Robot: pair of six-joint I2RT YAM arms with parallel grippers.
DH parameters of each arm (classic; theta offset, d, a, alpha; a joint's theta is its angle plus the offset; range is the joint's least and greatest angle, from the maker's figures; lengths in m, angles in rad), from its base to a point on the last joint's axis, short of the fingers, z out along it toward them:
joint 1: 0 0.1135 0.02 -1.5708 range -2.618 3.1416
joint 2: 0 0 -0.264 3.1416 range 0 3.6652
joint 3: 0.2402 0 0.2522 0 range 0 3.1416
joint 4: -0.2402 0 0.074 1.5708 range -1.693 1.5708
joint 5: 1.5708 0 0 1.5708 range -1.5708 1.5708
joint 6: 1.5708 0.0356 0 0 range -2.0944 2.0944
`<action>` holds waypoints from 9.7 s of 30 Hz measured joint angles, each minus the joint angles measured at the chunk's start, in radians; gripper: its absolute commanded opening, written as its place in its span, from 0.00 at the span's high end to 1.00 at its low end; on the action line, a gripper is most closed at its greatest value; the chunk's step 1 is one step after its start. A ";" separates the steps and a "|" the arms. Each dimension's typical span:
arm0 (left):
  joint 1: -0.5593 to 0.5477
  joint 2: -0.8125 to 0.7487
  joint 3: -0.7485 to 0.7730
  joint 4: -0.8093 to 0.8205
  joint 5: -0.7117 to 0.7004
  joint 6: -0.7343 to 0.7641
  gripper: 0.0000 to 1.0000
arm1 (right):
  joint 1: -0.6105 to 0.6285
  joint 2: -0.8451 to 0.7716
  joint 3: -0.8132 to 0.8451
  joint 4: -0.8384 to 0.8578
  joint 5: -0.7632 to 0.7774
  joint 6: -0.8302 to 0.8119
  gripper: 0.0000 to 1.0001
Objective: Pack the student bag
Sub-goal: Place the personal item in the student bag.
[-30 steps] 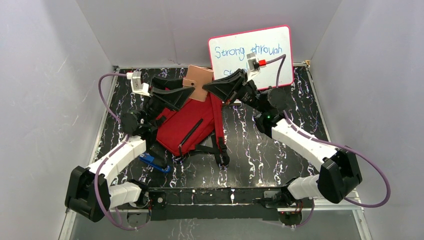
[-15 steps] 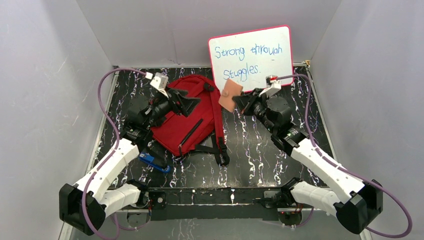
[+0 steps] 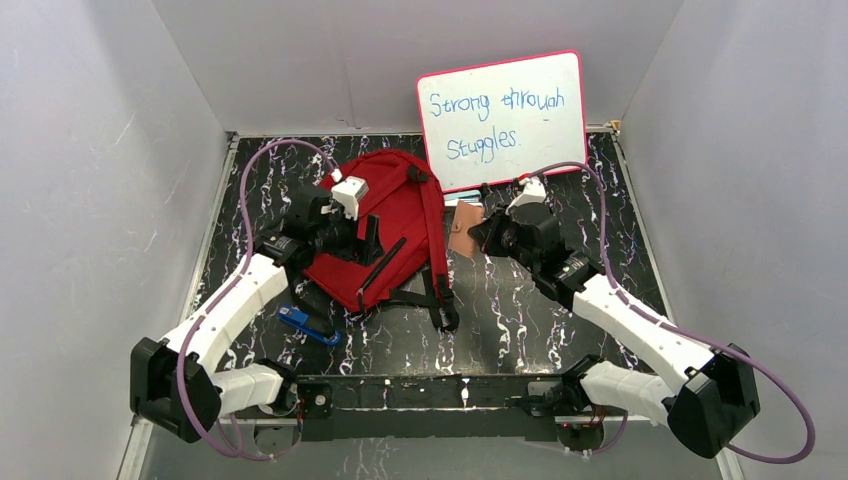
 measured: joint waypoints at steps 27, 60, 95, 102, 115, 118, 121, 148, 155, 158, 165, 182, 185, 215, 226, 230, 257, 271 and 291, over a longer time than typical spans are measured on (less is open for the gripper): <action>-0.140 0.295 0.092 -0.078 -0.412 0.230 0.27 | 0.000 0.026 0.000 -0.007 -0.034 -0.033 1.00; -0.155 0.354 0.094 -0.064 -0.376 0.276 0.38 | 0.000 0.026 0.000 -0.006 -0.084 -0.062 1.00; -0.153 0.377 0.146 -0.086 -0.416 0.275 0.41 | 0.000 0.035 0.001 -0.006 -0.124 -0.062 1.00; -0.150 0.378 0.146 -0.084 -0.433 0.282 0.47 | 0.000 0.035 0.001 -0.006 -0.128 -0.063 1.00; -0.125 0.394 0.146 -0.069 -0.423 0.282 0.42 | 0.000 0.040 0.006 -0.006 -0.138 -0.063 1.00; -0.121 0.401 0.145 -0.065 -0.419 0.283 0.38 | 0.000 0.042 0.006 -0.006 -0.138 -0.063 1.00; -0.119 0.402 0.143 -0.063 -0.417 0.284 0.39 | 0.000 0.044 0.006 -0.006 -0.138 -0.063 1.00; -0.184 0.468 0.260 -0.180 -0.462 0.198 1.00 | 0.000 0.030 -0.018 0.062 -0.164 0.069 1.00; -0.286 0.529 0.360 -0.246 -0.492 0.121 1.00 | 0.000 0.024 -0.062 0.077 -0.177 0.154 1.00; -0.301 0.533 0.375 -0.262 -0.499 0.098 1.00 | 0.000 0.024 -0.071 0.089 -0.209 0.198 1.00; -0.300 0.532 0.415 -0.300 -0.512 0.057 1.00 | 0.000 0.091 -0.125 0.190 -0.327 0.329 1.00; -0.298 0.507 0.439 -0.311 -0.478 0.013 1.00 | 0.000 0.267 -0.137 0.344 -0.479 0.480 1.00; -0.299 0.507 0.439 -0.309 -0.467 0.013 1.00 | -0.002 0.286 -0.137 0.364 -0.494 0.504 1.00; -0.325 0.473 0.423 -0.263 -0.426 0.033 1.00 | -0.124 0.448 -0.153 0.530 -0.643 0.722 1.00; -0.329 0.468 0.417 -0.251 -0.403 0.047 1.00 | -0.130 0.536 -0.071 0.533 -0.665 0.674 1.00; -0.329 0.467 0.417 -0.249 -0.402 0.048 1.00 | -0.129 0.568 -0.041 0.525 -0.680 0.638 1.00; -0.329 0.467 0.417 -0.252 -0.381 0.039 1.00 | 0.018 0.784 0.048 0.766 -0.585 0.613 1.00; -0.331 0.467 0.417 -0.251 -0.388 0.032 1.00 | 0.053 0.795 0.028 0.801 -0.517 0.574 0.58; -0.338 0.467 0.399 -0.224 -0.370 0.032 0.93 | 0.058 0.387 -0.123 0.388 -0.313 0.302 0.56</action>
